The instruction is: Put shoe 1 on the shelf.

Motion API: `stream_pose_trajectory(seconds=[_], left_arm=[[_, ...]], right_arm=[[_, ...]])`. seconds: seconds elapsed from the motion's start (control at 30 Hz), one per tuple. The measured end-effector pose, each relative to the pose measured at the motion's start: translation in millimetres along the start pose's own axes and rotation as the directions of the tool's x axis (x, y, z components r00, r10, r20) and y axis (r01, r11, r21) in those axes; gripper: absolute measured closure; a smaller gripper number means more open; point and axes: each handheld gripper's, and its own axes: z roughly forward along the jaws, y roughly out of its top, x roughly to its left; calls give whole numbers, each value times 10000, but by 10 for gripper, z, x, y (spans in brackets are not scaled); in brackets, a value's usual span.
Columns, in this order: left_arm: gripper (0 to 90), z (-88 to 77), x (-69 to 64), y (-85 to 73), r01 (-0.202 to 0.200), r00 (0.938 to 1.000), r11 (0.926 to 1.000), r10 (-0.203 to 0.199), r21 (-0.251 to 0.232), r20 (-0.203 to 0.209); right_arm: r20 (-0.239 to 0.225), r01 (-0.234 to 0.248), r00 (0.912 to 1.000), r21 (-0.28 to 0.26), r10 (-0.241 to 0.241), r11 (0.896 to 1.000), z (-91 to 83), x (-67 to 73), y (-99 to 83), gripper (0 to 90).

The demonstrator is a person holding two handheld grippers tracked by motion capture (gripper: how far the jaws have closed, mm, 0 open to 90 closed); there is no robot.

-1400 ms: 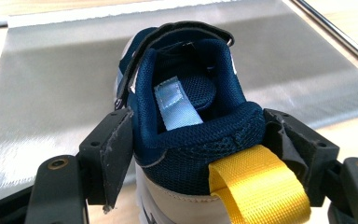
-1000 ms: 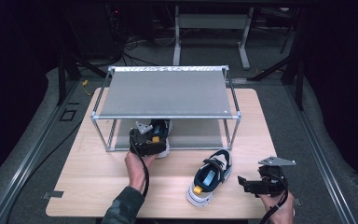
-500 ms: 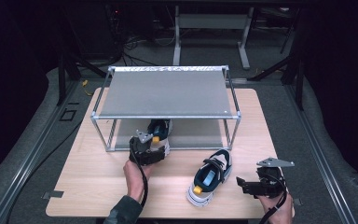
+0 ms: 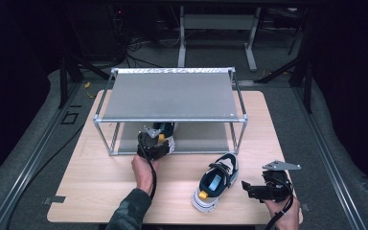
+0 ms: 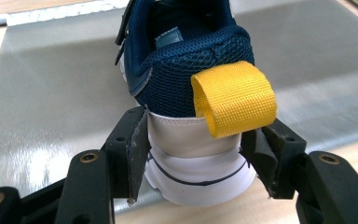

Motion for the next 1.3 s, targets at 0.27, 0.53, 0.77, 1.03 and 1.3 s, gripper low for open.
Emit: stream_pose_trajectory(seconds=[0.27, 0.53, 0.77, 1.03, 1.3], left_arm=[[423, 119, -8, 78, -135, 9999, 9999, 135, 87, -63], [177, -46, 77, -6, -155, 9989, 9991, 137, 403, 452], [73, -346, 295, -214, -378, 9957, 9945, 291, 974, 884], [0, -619, 542, -495, -292, 9949, 9886, 145, 1476, 1000], [0, -892, 783, -780, 135, 9960, 9867, -276, 1620, 850]], right_arm=[[-98, -8, 10000, 55, 9, 10000, 32, 44, 31, 107], [-208, -11, 9998, 108, 13, 9999, 42, 89, 64, 110], [-138, -70, 9999, 54, 71, 10000, -29, 122, 96, 114], [-282, -97, 9996, 136, 101, 9999, -92, 145, 113, 109], [-517, 191, 9985, 216, -179, 9996, -90, 281, 292, 122]])
